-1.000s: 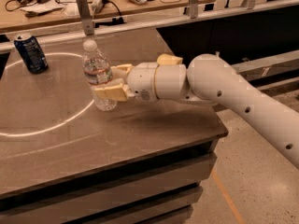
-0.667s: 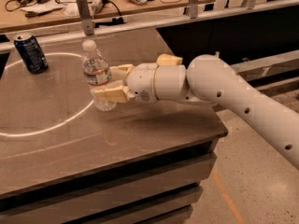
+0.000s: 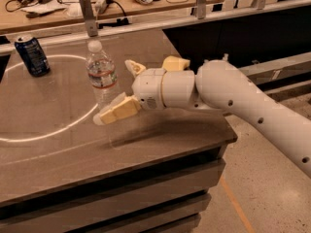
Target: Place water bottle upright
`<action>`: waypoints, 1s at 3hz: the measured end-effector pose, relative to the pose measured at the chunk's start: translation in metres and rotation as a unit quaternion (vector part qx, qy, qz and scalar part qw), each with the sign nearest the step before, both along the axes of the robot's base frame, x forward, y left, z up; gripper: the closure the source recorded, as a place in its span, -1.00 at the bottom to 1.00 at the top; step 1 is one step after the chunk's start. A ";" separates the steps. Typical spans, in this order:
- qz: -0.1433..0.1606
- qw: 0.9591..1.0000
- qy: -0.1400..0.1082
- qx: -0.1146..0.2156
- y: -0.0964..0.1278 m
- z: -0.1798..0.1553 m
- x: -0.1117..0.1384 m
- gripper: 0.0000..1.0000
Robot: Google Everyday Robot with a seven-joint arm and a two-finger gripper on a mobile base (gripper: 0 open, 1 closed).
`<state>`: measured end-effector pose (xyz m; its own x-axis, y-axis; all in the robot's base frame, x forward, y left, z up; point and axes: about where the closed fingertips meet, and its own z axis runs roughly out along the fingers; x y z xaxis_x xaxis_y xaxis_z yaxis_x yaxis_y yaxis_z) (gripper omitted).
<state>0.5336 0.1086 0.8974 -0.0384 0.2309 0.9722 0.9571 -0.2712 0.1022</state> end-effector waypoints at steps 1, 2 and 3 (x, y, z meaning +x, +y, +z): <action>-0.026 1.000 0.006 -0.010 -0.018 0.002 -0.019 -1.00; -0.075 0.997 0.012 -0.029 -0.055 0.001 -0.038 -1.00; -0.153 0.987 0.018 -0.052 -0.102 -0.002 -0.049 -1.00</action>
Offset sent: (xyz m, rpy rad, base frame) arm -0.0602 -0.1141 0.0006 -0.1237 0.0006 -0.2814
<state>0.4850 0.0070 0.8956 0.0828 0.3253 0.9420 0.8354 -0.5381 0.1124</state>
